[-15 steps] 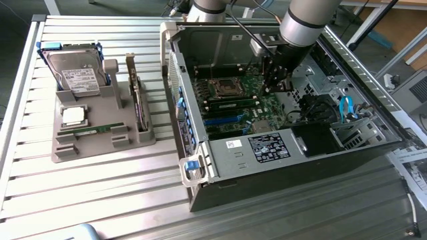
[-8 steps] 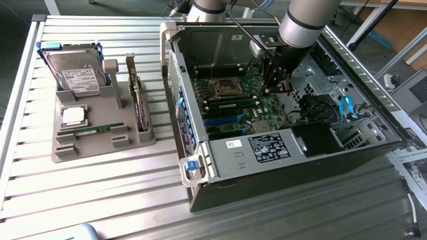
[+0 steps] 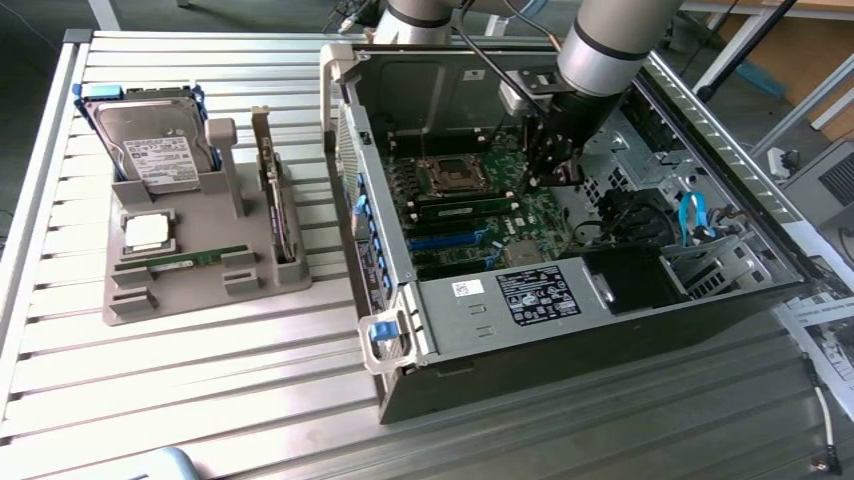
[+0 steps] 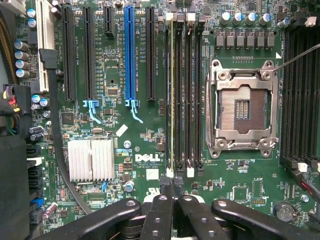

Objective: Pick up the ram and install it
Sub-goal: 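Press down the ram until it locks into place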

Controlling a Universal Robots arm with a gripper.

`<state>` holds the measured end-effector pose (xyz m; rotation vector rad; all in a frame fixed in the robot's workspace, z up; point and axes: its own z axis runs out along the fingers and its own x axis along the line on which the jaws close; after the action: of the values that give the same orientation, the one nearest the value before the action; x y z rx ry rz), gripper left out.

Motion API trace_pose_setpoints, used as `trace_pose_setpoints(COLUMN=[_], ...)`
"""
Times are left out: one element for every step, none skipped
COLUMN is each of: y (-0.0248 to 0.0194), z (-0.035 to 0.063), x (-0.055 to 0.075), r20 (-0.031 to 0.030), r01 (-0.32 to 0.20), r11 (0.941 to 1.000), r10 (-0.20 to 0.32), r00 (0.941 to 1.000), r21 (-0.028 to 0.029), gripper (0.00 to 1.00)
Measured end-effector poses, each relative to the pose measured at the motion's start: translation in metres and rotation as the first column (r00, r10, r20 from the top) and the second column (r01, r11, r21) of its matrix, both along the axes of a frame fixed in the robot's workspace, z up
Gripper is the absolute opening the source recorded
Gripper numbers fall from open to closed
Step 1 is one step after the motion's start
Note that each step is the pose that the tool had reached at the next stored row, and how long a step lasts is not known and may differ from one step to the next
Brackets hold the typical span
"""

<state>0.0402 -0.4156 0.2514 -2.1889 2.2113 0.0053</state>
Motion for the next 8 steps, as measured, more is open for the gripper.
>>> trace_pose_setpoints(y=[0.0000,0.0000,0.0000,0.0000,0.0000,0.0000,0.0000,0.0000], z=[0.0000,-0.0001,-0.0001,-0.0004,-0.0008,-0.0011,-0.0014,-0.0017], x=[-0.0002,-0.0004,-0.0005,-0.0008,-0.0011,-0.0017,-0.0026,-0.0038], r20=[0.0000,0.0000,0.0000,0.0000,0.0001,0.0000,0.0000,0.0000], r01=[0.000,0.000,0.000,0.000,0.000,0.000,0.000,0.000], r11=[1.0000,1.0000,1.0000,1.0000,1.0000,1.0000,1.0000,1.0000], r10=[0.000,0.000,0.000,0.000,0.000,0.000,0.000,0.000], r00=[1.0000,1.0000,1.0000,1.0000,1.0000,1.0000,1.0000,1.0000], r21=[0.0000,0.0000,0.0000,0.0001,0.0003,0.0002,0.0000,0.0000], gripper=[0.11,0.11,0.11,0.11,0.11,0.11,0.11,0.11])
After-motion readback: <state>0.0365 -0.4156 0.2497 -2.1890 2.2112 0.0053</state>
